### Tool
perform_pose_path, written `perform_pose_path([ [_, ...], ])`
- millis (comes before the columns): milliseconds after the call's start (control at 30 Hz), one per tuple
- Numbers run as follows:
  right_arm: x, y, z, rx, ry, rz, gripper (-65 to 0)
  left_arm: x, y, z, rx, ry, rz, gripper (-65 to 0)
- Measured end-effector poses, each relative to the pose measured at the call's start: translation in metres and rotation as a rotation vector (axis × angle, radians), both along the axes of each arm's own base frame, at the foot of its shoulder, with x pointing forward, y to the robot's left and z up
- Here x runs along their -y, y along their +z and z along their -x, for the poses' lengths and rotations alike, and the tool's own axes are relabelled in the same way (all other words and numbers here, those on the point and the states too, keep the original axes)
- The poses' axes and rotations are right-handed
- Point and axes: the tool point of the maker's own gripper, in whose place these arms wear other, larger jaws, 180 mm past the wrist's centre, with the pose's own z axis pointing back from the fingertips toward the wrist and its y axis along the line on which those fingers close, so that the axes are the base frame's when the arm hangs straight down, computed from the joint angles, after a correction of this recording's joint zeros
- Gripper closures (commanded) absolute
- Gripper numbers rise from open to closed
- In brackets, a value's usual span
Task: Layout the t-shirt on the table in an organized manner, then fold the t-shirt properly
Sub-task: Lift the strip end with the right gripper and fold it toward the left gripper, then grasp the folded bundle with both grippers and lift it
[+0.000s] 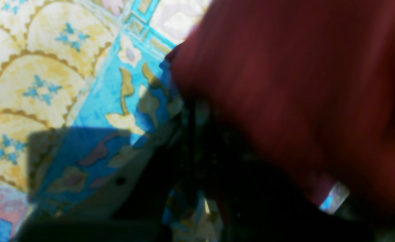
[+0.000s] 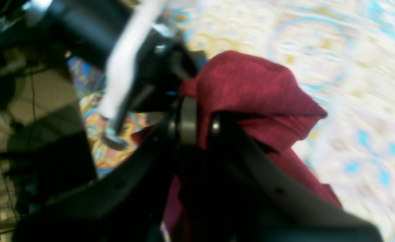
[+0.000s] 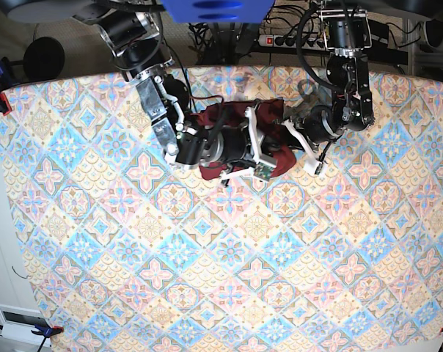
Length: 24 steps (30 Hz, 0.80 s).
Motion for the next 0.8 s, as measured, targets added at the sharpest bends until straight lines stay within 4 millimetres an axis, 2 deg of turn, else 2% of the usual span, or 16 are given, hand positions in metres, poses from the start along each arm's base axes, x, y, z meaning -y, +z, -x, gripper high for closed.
perform_pose_path([
  [67, -0.001, -0.002, 0.003, 0.023, 0.021, 0.009, -11.1, 0.000, 0.000, 0.000, 0.000, 0.000, 0.000, 0.0],
  [167, 0.014, -0.010, -0.006, 0.082, 0.003, 0.085, -23.2, 0.000, 0.000, 0.000, -0.001, 0.000, 0.000, 0.0],
  [233, 0.024, -0.002, -0.016, 0.137, -0.022, 0.097, -27.7, 0.000, 0.000, 0.000, -0.001, 0.000, 0.001, 0.0],
  [333, 0.038, 0.021, -0.025, 0.219, -0.044, 0.077, -27.7, 0.000, 0.000, 0.000, 0.000, 0.000, 0.001, 0.0],
  [433, 0.066, 0.038, -0.039, 0.280, -0.116, 0.077, -27.4, 0.000, 0.000, 0.000, 0.000, 0.001, 0.002, 0.0],
  [500, 0.090, 0.029, -0.039, 0.258, -0.176, 0.108, -25.3, -0.001, 0.000, 0.000, -0.002, 0.000, 0.001, 0.0],
  [600, 0.124, -0.001, -0.022, 0.172, -0.226, 0.184, -22.3, -0.001, 0.000, 0.000, -0.002, 0.003, 0.001, 0.0],
  [667, 0.133, -0.008, -0.019, 0.147, -0.254, 0.198, -21.2, -0.001, 0.000, 0.000, -0.002, 0.003, 0.001, 0.0],
  [800, 0.134, 0.001, -0.033, 0.167, -0.293, 0.154, -19.1, -0.001, 0.000, 0.000, -0.003, 0.002, 0.001, 0.0],
])
